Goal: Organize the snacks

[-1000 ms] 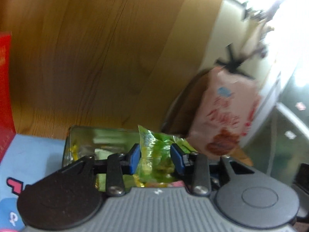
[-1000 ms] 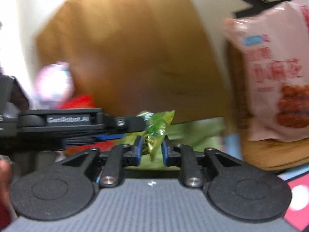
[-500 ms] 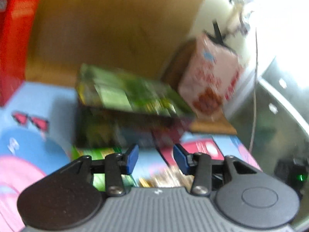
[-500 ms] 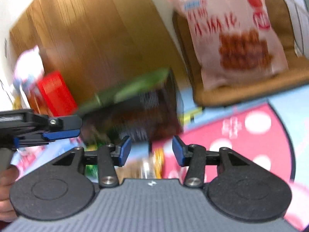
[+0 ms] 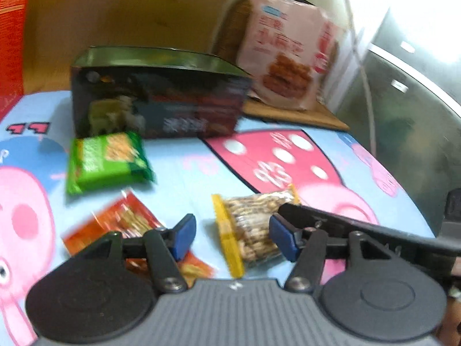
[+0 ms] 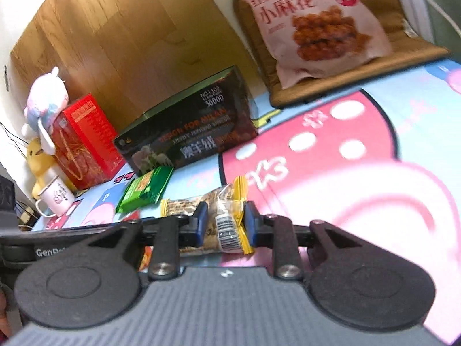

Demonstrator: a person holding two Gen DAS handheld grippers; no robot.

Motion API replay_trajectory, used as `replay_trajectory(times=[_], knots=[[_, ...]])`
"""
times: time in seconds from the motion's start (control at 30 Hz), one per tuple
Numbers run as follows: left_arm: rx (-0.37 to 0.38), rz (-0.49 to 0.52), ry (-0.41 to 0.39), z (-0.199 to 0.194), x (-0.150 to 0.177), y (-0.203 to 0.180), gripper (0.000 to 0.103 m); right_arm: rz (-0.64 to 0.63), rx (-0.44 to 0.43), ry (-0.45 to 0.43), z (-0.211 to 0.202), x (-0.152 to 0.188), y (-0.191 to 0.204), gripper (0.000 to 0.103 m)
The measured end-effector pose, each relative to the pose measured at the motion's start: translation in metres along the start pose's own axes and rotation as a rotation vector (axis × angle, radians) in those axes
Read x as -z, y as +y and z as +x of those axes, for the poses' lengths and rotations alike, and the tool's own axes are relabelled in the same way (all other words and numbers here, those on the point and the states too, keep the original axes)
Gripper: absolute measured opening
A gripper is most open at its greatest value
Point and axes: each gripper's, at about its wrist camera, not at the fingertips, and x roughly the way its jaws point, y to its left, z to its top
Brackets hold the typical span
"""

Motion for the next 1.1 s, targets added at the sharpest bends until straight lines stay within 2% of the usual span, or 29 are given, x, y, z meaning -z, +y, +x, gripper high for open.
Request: replay_trajectory(times=[0.17, 0.37, 0.43, 0.5, 0.6, 0.7, 0.73, 0.87, 0.97, 1.1], knots=[[0.105, -0.02, 0.044, -0.011, 0.014, -0.016, 0.056, 0.023, -0.011, -0.029, -0.034, 0.025, -0.007, 0.03], [0.14, 0.0, 0.074, -0.009, 0.017, -0.034, 0.055, -0.057, 0.022, -0.032, -0.059, 0.039, -0.009, 0.034], [0.165, 0.016, 0.092, -0.004, 0.016, -0.042, 0.055, -0.105, 0.0, -0.013, -0.064, 0.042, -0.007, 0.052], [0.156, 0.07, 0.092, 0.0, 0.018, -0.056, 0.056, -0.202, 0.006, -0.004, -0.068, 0.05, 0.002, 0.059], [0.134, 0.104, 0.076, 0.001, 0.021, -0.064, 0.056, -0.326, 0.093, -0.029, -0.068, 0.06, 0.015, 0.057], [0.154, 0.074, 0.079, 0.0, 0.02, -0.057, 0.052, -0.307, 0.084, -0.03, -0.066, 0.057, 0.01, 0.053], [0.157, 0.068, 0.079, -0.001, 0.02, -0.054, 0.047, -0.299, 0.081, -0.032, -0.066, 0.056, 0.009, 0.051], [0.204, 0.001, 0.081, -0.005, 0.014, -0.043, 0.046, -0.304, 0.094, -0.06, -0.069, 0.055, 0.015, 0.046], [0.233, -0.027, 0.033, -0.02, 0.007, -0.038, 0.046, -0.304, 0.09, -0.102, -0.074, 0.051, 0.02, 0.044], [0.223, -0.023, -0.042, -0.041, -0.007, -0.031, 0.046, -0.353, 0.07, -0.173, -0.078, 0.041, 0.036, 0.043]])
